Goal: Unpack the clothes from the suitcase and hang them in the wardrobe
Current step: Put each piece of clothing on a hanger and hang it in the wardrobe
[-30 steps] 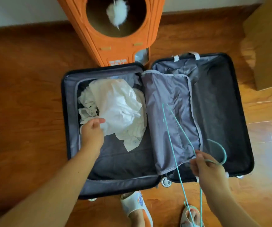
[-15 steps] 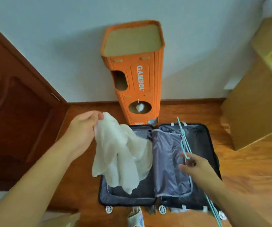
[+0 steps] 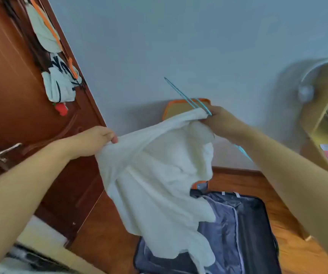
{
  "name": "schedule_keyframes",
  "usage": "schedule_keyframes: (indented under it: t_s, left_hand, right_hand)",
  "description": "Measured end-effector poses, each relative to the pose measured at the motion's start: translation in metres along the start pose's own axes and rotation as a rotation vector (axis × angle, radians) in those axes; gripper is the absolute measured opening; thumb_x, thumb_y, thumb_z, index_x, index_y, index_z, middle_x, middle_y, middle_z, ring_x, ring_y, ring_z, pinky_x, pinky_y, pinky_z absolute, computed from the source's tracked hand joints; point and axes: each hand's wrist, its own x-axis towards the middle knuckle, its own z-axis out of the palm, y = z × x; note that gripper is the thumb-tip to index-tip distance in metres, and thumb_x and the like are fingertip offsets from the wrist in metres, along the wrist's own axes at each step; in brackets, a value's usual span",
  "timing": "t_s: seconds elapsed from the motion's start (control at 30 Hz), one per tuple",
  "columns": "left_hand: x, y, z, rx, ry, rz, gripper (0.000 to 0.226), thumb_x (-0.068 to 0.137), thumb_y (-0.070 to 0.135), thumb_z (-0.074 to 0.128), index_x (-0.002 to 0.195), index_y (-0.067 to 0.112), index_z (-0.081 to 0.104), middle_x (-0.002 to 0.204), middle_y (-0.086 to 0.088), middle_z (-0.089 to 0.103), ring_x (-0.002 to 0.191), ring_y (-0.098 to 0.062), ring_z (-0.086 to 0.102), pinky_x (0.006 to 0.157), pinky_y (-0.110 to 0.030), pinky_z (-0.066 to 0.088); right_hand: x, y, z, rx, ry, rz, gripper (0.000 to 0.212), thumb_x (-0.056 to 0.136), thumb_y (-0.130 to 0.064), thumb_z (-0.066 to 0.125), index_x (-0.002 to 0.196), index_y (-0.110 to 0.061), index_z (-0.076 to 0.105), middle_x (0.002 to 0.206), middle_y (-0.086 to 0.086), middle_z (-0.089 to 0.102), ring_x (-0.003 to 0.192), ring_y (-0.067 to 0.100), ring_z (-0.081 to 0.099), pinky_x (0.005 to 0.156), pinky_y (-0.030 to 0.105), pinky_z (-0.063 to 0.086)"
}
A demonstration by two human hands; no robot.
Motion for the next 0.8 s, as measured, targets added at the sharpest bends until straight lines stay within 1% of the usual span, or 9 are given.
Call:
schedule_keyframes:
  t_s: [0.13, 0.23, 0.3, 0.37, 0.47, 0.53, 0.63, 0.73, 0.8]
  left_hand:
    - [0.002, 0.011, 0.027, -0.017, 0.136, 0.063, 0.030, 0.108, 0.020, 0.042, 0.126, 0.014, 0.065, 0.129, -0.011, 0.053, 0.122, -0.029, 0.051, 0.095, -0.028, 0.038]
    - [-0.005, 0.030, 0.058, -0.028, 0.162, -0.008, 0.060, 0.102, 0.046, 0.051, 0.156, 0.026, 0.035, 0.157, -0.009, 0.030, 0.142, -0.033, 0.032, 0.120, -0.039, 0.025]
    - [-0.045, 0.055, 0.087, -0.428, 0.251, 0.056, 0.050, 0.101, 0.045, 0.057, 0.148, 0.032, 0.045, 0.147, -0.002, 0.043, 0.126, -0.020, 0.049, 0.115, -0.046, 0.038]
    - [-0.100, 0.083, 0.120, -0.890, 0.234, 0.145, 0.043, 0.093, 0.062, 0.056, 0.130, 0.039, 0.054, 0.126, 0.015, 0.062, 0.109, -0.005, 0.062, 0.101, -0.039, 0.052]
    - [-0.148, 0.095, 0.185, -0.856, 0.010, 0.191, 0.049, 0.084, 0.059, 0.069, 0.123, 0.044, 0.044, 0.109, 0.038, 0.062, 0.109, 0.013, 0.059, 0.081, -0.006, 0.048]
    - [-0.144, 0.078, 0.223, -0.759, 0.025, 0.044, 0.028, 0.093, 0.024, 0.072, 0.109, 0.040, 0.055, 0.103, 0.021, 0.067, 0.108, -0.010, 0.066, 0.082, -0.016, 0.055]
    - [-0.125, 0.026, 0.225, -0.915, 0.099, -0.293, 0.015, 0.093, 0.009, 0.067, 0.094, 0.022, 0.074, 0.092, -0.005, 0.077, 0.097, -0.034, 0.072, 0.091, -0.049, 0.058]
    - [-0.106, -0.002, 0.169, -1.087, 0.162, -0.366, 0.019, 0.092, -0.001, 0.062, 0.107, 0.003, 0.072, 0.095, -0.016, 0.077, 0.084, -0.030, 0.074, 0.086, -0.045, 0.057]
    - [-0.095, 0.006, 0.125, -1.079, 0.138, -0.299, 0.017, 0.090, -0.004, 0.063, 0.105, -0.002, 0.072, 0.098, -0.021, 0.076, 0.081, -0.028, 0.074, 0.083, -0.039, 0.056]
  right_hand:
    - [-0.005, -0.093, -0.021, -0.015, -0.171, -0.067, 0.017, 0.091, -0.024, 0.058, 0.089, -0.009, 0.064, 0.079, 0.011, 0.058, 0.072, 0.022, 0.055, 0.062, 0.033, 0.042]
    - [-0.014, -0.129, -0.008, 0.134, -0.097, 0.049, 0.013, 0.095, -0.012, 0.053, 0.097, -0.004, 0.063, 0.081, 0.014, 0.059, 0.068, 0.028, 0.062, 0.054, 0.036, 0.058]
    - [-0.019, -0.139, -0.002, 0.228, -0.119, 0.134, 0.017, 0.096, -0.007, 0.046, 0.091, -0.005, 0.063, 0.080, 0.018, 0.062, 0.070, 0.032, 0.064, 0.070, 0.050, 0.062]
    - [-0.022, -0.145, -0.001, 0.268, -0.168, 0.200, 0.027, 0.096, -0.008, 0.039, 0.081, -0.011, 0.061, 0.072, 0.013, 0.062, 0.060, 0.028, 0.063, 0.070, 0.045, 0.062]
    - [-0.027, -0.152, -0.003, 0.258, -0.130, 0.253, 0.026, 0.100, -0.015, 0.041, 0.085, -0.011, 0.062, 0.082, 0.013, 0.064, 0.067, 0.029, 0.068, 0.069, 0.043, 0.062]
    - [-0.029, -0.157, -0.015, 0.220, -0.081, 0.256, 0.025, 0.102, -0.020, 0.045, 0.088, -0.010, 0.062, 0.092, 0.015, 0.061, 0.085, 0.031, 0.067, 0.079, 0.050, 0.061]
    - [-0.029, -0.147, -0.057, 0.193, 0.014, 0.243, 0.013, 0.096, -0.020, 0.060, 0.084, -0.017, 0.062, 0.089, 0.008, 0.060, 0.083, 0.021, 0.066, 0.072, 0.040, 0.063]
    - [-0.036, -0.101, -0.100, -0.028, 0.090, 0.368, 0.027, 0.092, -0.016, 0.065, 0.071, -0.022, 0.050, 0.058, -0.001, 0.043, 0.038, 0.005, 0.043, 0.037, 0.015, 0.039]
    - [-0.043, -0.061, -0.120, -0.145, 0.104, 0.462, 0.033, 0.091, -0.013, 0.064, 0.069, -0.024, 0.041, 0.057, -0.002, 0.026, 0.031, 0.005, 0.024, 0.035, 0.011, 0.022]
